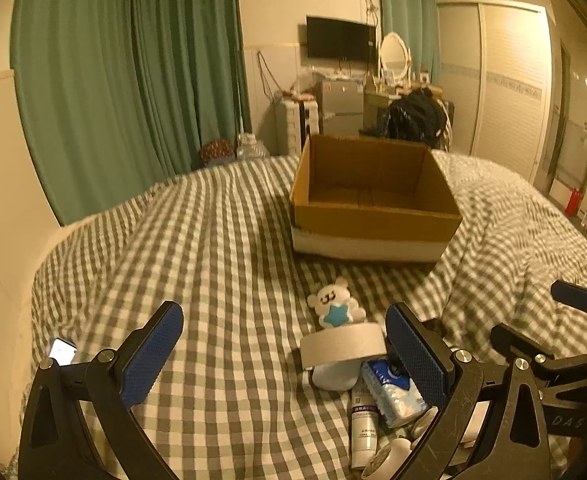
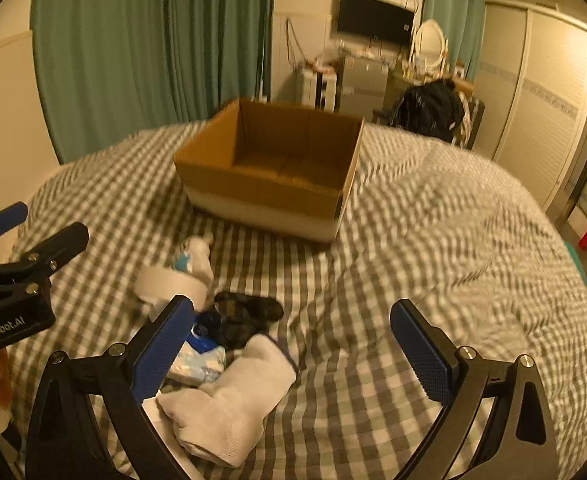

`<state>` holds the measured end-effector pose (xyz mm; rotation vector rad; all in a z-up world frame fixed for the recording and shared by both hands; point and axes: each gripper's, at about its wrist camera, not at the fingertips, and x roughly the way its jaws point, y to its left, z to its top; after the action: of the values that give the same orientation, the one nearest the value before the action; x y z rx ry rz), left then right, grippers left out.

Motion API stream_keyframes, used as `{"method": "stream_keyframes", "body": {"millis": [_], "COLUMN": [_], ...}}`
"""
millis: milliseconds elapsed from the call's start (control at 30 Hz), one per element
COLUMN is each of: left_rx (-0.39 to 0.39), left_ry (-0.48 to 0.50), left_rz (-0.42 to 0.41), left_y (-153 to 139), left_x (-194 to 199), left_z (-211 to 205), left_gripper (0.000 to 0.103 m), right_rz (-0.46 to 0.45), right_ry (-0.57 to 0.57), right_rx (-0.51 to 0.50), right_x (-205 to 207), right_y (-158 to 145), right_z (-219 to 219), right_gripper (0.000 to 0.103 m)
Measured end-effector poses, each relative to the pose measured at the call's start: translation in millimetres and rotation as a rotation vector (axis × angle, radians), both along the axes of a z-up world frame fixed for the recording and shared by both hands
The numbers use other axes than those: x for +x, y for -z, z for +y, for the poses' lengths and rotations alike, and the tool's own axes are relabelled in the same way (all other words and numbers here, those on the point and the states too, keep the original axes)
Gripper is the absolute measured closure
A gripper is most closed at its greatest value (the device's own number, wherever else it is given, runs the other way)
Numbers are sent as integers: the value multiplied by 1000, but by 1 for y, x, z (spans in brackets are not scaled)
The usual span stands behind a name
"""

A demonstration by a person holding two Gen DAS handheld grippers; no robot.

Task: Organize objects
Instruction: 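Grasp the beige tape roll with the left tool while the right tool grasps the white sock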

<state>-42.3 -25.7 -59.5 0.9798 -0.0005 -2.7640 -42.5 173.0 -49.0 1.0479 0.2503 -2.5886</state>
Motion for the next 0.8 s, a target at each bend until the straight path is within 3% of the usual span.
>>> {"method": "stream_keyframes", "body": {"millis": [367,433,533,600,700,800], "left_rx": [17,33,54,67,76,83], "left_ry": [27,43,75,83,79,69], "left_rz": [-131,-162,-210,-234,-259,-268], "left_y": [40,48,60,66,73,76], "left_x": [-24,-27,-33,-35,-38,-41], "left_z": [2,3,7,9,7,6], "left_gripper": [0,0,0,0,0,0], "right_rz": [-195,-228,-288,-287,-261,-247], "right_ry": [-60,-70,-125,-168,-193,-206], "right_rx": [105,113,108,102,82,35], "right_x": [-13,-13,-7,-1,5,8], "right_y": [66,76,88,89,82,72], "right_z": [-25,-26,-31,-33,-31,-23], "right_gripper": [8,14,34,52,65,69]}}
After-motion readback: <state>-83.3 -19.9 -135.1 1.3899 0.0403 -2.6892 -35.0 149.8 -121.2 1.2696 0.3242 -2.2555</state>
